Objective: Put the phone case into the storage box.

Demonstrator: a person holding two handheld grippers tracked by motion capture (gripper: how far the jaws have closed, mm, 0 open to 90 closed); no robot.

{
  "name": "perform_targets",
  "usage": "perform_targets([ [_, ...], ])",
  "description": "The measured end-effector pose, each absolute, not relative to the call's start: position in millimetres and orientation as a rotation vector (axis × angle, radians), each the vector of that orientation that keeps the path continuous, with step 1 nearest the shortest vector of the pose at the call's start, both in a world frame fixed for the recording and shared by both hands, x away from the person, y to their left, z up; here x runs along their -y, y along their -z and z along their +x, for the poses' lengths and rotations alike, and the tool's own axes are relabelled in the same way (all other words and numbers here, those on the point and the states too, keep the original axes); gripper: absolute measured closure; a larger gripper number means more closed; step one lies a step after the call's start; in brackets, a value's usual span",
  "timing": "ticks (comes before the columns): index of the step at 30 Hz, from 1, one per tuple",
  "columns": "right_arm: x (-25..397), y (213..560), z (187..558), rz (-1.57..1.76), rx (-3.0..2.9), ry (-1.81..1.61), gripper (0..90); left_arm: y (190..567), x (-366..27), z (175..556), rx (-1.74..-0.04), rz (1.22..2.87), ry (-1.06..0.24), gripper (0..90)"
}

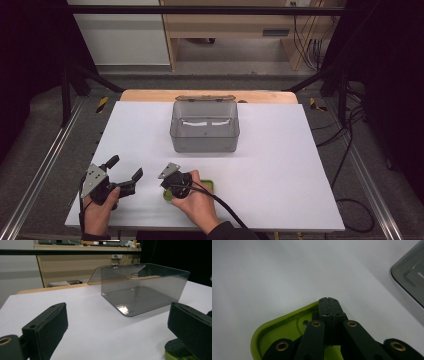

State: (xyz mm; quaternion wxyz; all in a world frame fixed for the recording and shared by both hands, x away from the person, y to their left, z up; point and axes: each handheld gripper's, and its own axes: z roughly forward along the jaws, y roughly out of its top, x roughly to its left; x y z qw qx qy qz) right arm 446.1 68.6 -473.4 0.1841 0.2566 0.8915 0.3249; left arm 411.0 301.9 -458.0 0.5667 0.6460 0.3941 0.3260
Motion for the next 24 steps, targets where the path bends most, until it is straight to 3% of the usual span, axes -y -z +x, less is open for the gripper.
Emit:
perform_targets([
  [9,-63.2,466.6,443.4,0.736,-2.550,-0.982,90.0,458.4,-303.5,411.2,-0.937,1.517,-0.768,2.8],
  [16,-29.3,446.8,434.7,0.706,-2.533,-1.133,85.5,458.6,-303.3,411.3,-0.936,1.526,-0.773,2.8],
  [20,-8.5,442.3,423.9,0.650,-2.534,-1.172,69.2,458.9,-302.5,411.3,-0.935,1.531,-0.774,2.8],
  [21,-8.5,442.3,423.9,0.650,-2.534,-1.172,69.2,458.9,-302.5,411.3,-0.935,1.531,-0.774,2.8],
  [22,-0.3,440.4,419.5,0.636,-2.539,-1.186,60.1,459.4,-301.4,411.5,-0.934,1.534,-0.770,2.8],
  [24,6.4,439.3,416.2,0.620,-2.540,-1.196,51.2,459.7,-300.4,411.7,-0.928,1.542,-0.768,2.8],
])
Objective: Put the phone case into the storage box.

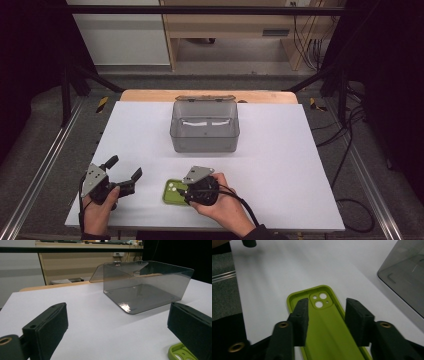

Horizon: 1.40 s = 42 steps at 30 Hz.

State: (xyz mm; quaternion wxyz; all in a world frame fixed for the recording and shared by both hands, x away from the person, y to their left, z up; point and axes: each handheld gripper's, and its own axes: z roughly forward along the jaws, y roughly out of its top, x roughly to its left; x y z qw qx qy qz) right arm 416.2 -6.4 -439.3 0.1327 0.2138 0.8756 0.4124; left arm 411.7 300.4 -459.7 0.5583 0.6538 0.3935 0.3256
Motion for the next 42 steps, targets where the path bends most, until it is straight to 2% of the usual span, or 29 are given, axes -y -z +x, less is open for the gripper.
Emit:
perform_targets([
  [8,25.9,452.6,406.5,0.622,-2.550,-1.133,13.0,460.6,-298.0,412.1,-0.919,1.563,-0.763,2.6],
  [12,31.6,455.7,401.2,0.605,-2.552,-1.123,5.5,460.8,-298.5,412.0,-0.924,1.563,-0.765,2.2],
  [15,34.0,455.3,400.5,0.599,-2.567,-1.121,6.3,461.1,-297.8,412.2,-0.924,1.563,-0.762,2.2],
  [18,36.8,455.6,400.6,0.580,-2.599,-1.113,10.6,461.0,-297.4,411.8,-0.922,1.565,-0.762,2.2],
  [22,40.3,458.8,400.1,0.569,-2.630,-1.089,22.2,461.4,-297.1,412.3,-0.920,1.571,-0.760,2.2],
  [27,41.8,463.3,397.7,0.510,-2.672,-1.065,40.9,461.5,-295.9,412.2,-0.915,1.574,-0.758,2.2],
  [29,41.7,464.3,397.9,0.512,-2.679,-1.051,43.9,461.7,-296.0,412.4,-0.916,1.579,-0.759,2.2],
  [30,41.7,465.5,397.9,0.512,-2.689,-1.058,51.6,461.8,-296.1,412.5,-0.915,1.580,-0.758,2.2],
  [31,41.7,465.5,397.9,0.512,-2.689,-1.058,51.6,461.7,-296.0,412.5,-0.915,1.581,-0.758,2.2],
  [33,40.4,467.3,397.2,0.468,-2.716,-1.046,60.3,461.6,-295.8,412.1,-0.915,1.581,-0.759,2.2],
  [36,39.2,468.5,395.6,0.429,-2.732,-1.038,66.5,461.7,-295.9,412.5,-0.914,1.582,-0.757,2.2],
  [42,37.0,470.7,392.8,0.365,-2.743,-1.007,72.1,462.0,-295.4,412.6,-0.916,1.584,-0.752,2.3],
])
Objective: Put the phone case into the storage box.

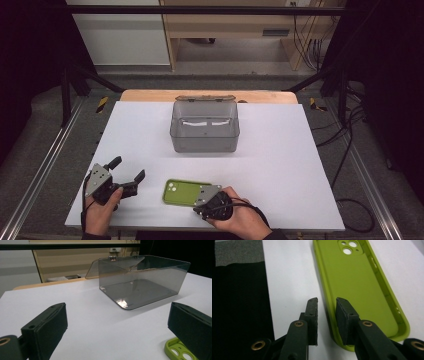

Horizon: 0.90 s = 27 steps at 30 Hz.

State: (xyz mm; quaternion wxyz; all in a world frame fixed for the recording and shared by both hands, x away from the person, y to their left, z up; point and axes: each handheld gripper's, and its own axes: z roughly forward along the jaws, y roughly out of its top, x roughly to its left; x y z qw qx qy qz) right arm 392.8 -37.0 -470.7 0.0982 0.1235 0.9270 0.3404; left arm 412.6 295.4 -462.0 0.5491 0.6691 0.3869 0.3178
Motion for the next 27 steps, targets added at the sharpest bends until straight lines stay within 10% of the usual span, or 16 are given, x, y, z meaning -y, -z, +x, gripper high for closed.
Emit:
perform_targets([
  [27,34.6,473.9,383.9,0.105,-2.632,-0.900,85.1,460.3,-304.9,404.2,-0.980,1.546,-0.774,3.1],
])
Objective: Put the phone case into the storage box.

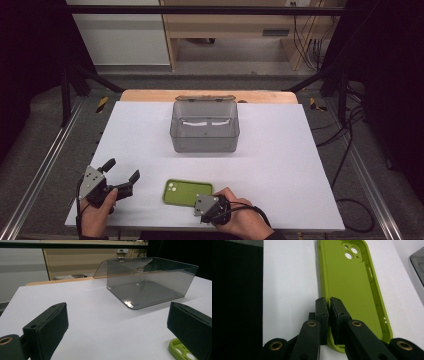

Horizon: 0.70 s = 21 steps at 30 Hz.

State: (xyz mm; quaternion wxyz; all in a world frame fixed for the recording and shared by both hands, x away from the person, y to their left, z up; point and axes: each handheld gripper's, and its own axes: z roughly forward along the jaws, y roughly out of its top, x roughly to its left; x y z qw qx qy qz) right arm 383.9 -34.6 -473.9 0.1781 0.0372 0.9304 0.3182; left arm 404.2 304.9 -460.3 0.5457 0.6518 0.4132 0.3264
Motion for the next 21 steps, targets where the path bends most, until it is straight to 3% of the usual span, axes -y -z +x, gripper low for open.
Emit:
perform_targets([
  [21,73.1,459.4,397.2,0.469,-2.568,-1.282,88.0,457.1,-305.5,402.4,-0.992,1.513,-0.767,3.2],
])
